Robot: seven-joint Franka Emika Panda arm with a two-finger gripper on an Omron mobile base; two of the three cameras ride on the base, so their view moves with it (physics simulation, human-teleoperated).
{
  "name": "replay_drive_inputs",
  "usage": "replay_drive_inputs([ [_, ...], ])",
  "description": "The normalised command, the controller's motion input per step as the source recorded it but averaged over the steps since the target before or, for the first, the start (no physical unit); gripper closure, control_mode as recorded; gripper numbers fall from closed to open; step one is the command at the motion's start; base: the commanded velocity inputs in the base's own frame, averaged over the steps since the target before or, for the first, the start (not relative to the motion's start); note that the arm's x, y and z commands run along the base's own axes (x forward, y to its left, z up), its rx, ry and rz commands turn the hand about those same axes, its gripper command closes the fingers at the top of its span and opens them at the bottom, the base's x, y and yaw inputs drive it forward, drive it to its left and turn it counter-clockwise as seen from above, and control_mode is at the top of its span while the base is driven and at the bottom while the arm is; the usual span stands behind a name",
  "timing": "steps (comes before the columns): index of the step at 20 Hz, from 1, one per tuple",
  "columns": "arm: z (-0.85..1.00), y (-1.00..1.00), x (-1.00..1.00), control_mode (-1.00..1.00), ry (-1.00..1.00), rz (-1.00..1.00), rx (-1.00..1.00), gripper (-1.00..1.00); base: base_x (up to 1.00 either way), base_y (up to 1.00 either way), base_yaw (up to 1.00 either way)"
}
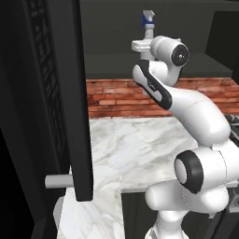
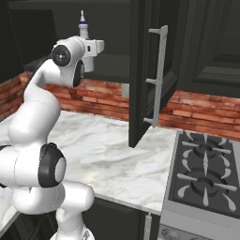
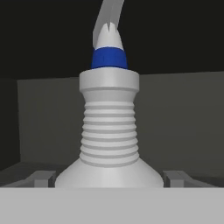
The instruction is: Move the cutting board and knife to the sink. Then move spray from the cabinet to the counter.
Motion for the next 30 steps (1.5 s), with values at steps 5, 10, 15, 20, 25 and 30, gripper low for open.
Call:
replay_drive_inputs([
  [5,0.0,0.0,-0.54,-1.0,0.0,0.0,0.0,1.0,0.0,0.0,0.0],
  [10,-0.05,0.0,-0.7,-1.0,0.0,0.0,0.0,1.0,0.0,0.0,0.0],
  [15,-0.13,0.0,-0.75,-1.0,0.0,0.0,0.0,1.0,0.0,0.0,0.0],
  [20,-0.13,0.0,-0.83,-1.0,0.0,0.0,0.0,1.0,0.0,0.0,0.0],
  [25,-0.14,-0.03,-0.88,-1.0,0.0,0.0,0.0,1.0,0.0,0.0,0.0],
  [30,-0.3,-0.1,-0.63,-1.0,0.02,0.0,0.0,1.0,0.0,0.0,0.0],
])
